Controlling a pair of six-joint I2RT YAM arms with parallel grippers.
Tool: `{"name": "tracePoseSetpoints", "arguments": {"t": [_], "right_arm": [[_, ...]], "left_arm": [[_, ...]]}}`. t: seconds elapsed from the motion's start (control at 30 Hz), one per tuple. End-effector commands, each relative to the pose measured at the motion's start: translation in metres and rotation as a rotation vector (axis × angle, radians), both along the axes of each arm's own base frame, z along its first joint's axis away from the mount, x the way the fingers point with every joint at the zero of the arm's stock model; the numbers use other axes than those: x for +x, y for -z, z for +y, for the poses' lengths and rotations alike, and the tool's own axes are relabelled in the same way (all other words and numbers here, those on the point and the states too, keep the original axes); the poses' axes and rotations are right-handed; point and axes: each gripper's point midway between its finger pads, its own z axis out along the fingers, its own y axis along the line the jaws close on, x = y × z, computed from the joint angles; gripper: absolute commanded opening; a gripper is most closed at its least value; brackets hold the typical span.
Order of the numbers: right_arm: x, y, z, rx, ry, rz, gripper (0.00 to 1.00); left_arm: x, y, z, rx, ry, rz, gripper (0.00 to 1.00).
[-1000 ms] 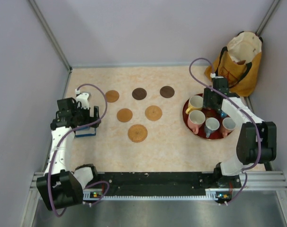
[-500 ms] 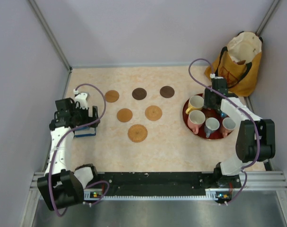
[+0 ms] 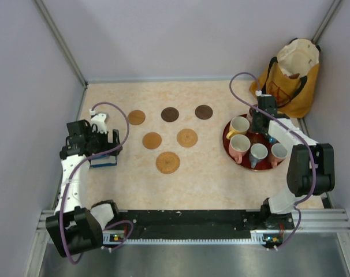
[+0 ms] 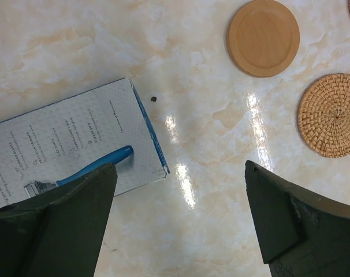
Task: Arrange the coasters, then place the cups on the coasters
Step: Pick up the cup from the tray.
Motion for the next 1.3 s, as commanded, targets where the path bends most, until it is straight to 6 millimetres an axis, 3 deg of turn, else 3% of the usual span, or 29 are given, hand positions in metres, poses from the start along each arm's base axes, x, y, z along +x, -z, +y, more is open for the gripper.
{"name": "tracePoseSetpoints", "arguments": {"t": [0.0, 0.13, 0.2, 1.03, 1.27], "right_arm": [[0.007, -0.005, -0.003, 0.006, 0.014, -0.039, 0.19], [0.008, -0.005, 0.000, 0.023, 0.001, -0.043, 0.03], [0.007, -0.003, 0.003, 0.032, -0.008, -0.036, 0.00], [0.009, -0.031, 0.005, 0.037, -0.030, -0.133, 0.00], [0.016, -0.069, 0.019, -0.030, -0.075, -0.240, 0.00]], "left_arm": [[0.001, -0.003, -0.003, -0.012, 0.028, -0.026, 0.95], [0.001, -0.003, -0.003, -0.011, 0.025, -0.027, 0.95], [0.001, -0.003, -0.003, -0.014, 0.028, -0.029, 0.95], [0.002, -0.003, -0.006, -0.032, 0.044, -0.031, 0.95], [0.002, -0.004, -0.006, -0.033, 0.046, -0.035, 0.95]]}}
